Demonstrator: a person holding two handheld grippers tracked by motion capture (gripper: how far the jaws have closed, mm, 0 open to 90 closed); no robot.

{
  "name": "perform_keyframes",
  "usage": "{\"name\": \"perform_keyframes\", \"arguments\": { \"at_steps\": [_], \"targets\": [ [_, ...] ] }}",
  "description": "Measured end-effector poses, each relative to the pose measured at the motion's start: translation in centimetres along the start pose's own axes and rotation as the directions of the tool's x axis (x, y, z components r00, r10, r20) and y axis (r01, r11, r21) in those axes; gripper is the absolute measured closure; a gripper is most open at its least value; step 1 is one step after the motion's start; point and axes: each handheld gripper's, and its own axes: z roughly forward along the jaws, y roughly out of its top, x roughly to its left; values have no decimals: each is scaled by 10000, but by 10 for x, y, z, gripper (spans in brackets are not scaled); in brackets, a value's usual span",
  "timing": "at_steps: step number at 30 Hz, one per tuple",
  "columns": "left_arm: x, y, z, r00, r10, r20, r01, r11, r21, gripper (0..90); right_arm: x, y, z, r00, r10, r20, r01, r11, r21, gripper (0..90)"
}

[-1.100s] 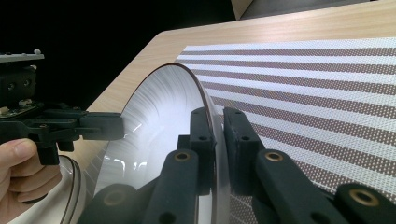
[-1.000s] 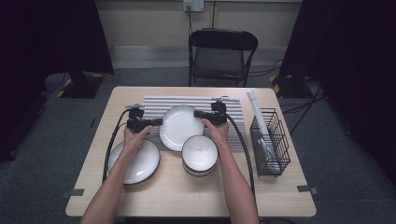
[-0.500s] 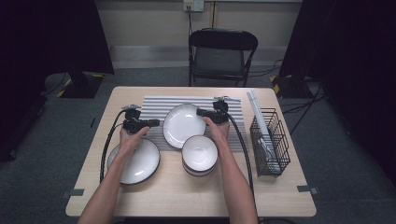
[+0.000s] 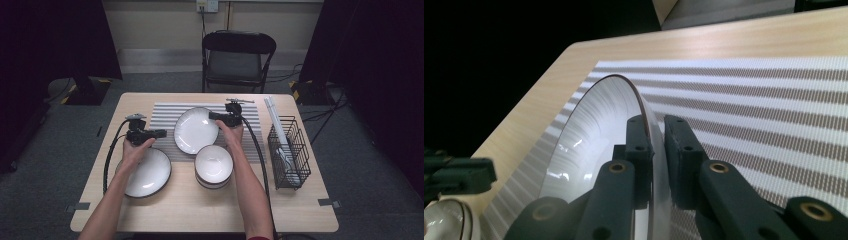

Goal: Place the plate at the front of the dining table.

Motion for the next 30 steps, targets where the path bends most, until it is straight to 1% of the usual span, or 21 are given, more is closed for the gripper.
{"name": "perform_keyframes", "arguments": {
  "at_steps": [1,2,3,4,5,7,10,11,13,14,17,18,20,21,23,25,26,29,30],
  "targets": [
    [-1,0,-1,10000,38,-38,-38,10000,6,803,-1,0,2,9999,88,-50,-88,10000,-14,821],
    [-1,1,-3,10000,86,-42,-86,10000,-16,799,-2,-1,5,9999,104,87,-105,9999,94,823],
    [-1,1,-4,10000,74,32,-74,10000,-58,799,-3,-2,5,9999,140,96,-140,9999,61,823],
    [-1,1,-5,9998,184,2,-184,9998,-29,798,-4,-3,6,9999,149,74,-150,9999,85,825],
    [-2,1,-5,9999,160,-19,-160,9999,-43,794,-5,-5,6,9999,136,88,-137,9998,110,829],
    [-2,1,-6,9999,116,26,-116,9999,-63,794,-7,-6,6,9996,145,241,-149,9998,152,835],
    [-2,0,-8,9997,232,-23,-232,9997,-23,787,-10,-8,7,9991,230,358,-236,9996,166,840],
    [-2,0,-8,9998,193,-31,-193,9998,-50,784,-11,-10,7,9987,235,450,-243,9995,186,843],
    [-1,-1,-11,9996,282,-56,-283,9995,-139,784,-13,-12,6,9978,278,601,-293,9993,244,847],
    [-1,-3,-12,9997,214,-74,-215,9997,-130,784,-14,-13,6,9974,332,642,-348,9991,238,849],
    [3,-7,-15,9997,157,-170,-160,9998,-145,781,-17,-18,5,9955,273,911,-299,9992,269,854],
    [4,-8,-16,9998,99,-168,-102,9998,-172,781,-18,-19,5,9953,355,897,-380,9989,258,854],
    [7,-10,-20,9997,111,-206,-113,9999,-111,781,-19,-20,6,9951,391,909,-414,9989,241,854],
    [7,-10,-21,9997,96,-234,-98,9999,-106,778,-19,-19,7,9948,377,947,-400,9989,233,854],
    [8,-10,-24,9997,22,-230,-28,9997,-252,777,-19,-18,8,9949,296,965,-323,9991,261,855],
    [7,-8,-26,9995,129,-278,-137,9995,-283,776,-19,-17,9,9949,245,981,-279,9991,328,855],
    [6,-7,-26,9997,111,-240,-119,9993,-342,777,-19,-16,9,9947,227,999,-265,9990,368,855],
    [5,-8,-26,9996,180,-213,-186,9994,-297,776,-19,-16,11,9934,47,1146,-89,9993,365,855],
    [6,-8,-26,9996,196,-219,-202,9994,-281,776,-20,-16,11,9934,91,1143,-134,9993,363,855]
  ]
}}
